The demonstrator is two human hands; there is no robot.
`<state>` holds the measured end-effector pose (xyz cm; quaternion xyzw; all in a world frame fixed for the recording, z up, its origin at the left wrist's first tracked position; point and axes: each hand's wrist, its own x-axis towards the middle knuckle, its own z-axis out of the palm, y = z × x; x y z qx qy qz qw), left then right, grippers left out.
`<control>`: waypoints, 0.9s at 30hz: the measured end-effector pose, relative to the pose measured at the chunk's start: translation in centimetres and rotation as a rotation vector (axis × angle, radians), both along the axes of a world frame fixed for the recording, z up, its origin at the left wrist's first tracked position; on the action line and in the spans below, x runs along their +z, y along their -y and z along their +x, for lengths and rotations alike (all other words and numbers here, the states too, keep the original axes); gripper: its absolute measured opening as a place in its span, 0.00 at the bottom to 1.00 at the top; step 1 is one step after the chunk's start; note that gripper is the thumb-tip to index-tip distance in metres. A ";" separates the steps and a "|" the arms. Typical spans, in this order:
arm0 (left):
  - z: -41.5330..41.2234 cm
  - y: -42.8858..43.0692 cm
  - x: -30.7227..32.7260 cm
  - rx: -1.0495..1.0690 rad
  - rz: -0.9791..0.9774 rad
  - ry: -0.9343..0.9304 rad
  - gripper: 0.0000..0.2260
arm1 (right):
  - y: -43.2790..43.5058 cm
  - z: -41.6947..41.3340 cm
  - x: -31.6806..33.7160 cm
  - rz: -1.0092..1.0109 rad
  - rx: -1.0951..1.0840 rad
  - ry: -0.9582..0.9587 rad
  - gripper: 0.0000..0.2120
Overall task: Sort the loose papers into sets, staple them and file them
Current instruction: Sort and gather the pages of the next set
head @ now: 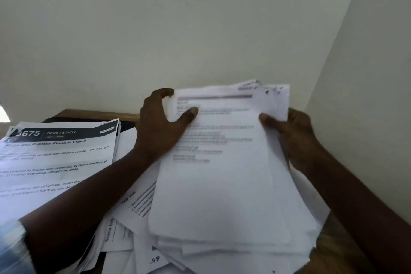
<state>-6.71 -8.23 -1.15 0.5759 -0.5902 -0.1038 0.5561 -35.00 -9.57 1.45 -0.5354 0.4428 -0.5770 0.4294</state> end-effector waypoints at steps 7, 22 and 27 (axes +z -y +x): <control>-1.8 -1.4 3.6 -0.546 0.067 -0.451 0.25 | -1.4 0.4 5.3 -0.324 -0.108 0.150 0.14; -2.7 -2.4 4.0 -0.363 -0.075 -0.342 0.17 | -4.2 2.4 0.2 -0.315 -0.247 -0.074 0.07; -3.4 -2.6 4.5 -0.411 -0.182 -0.434 0.14 | -4.1 3.3 2.0 -0.459 -0.331 -0.027 0.07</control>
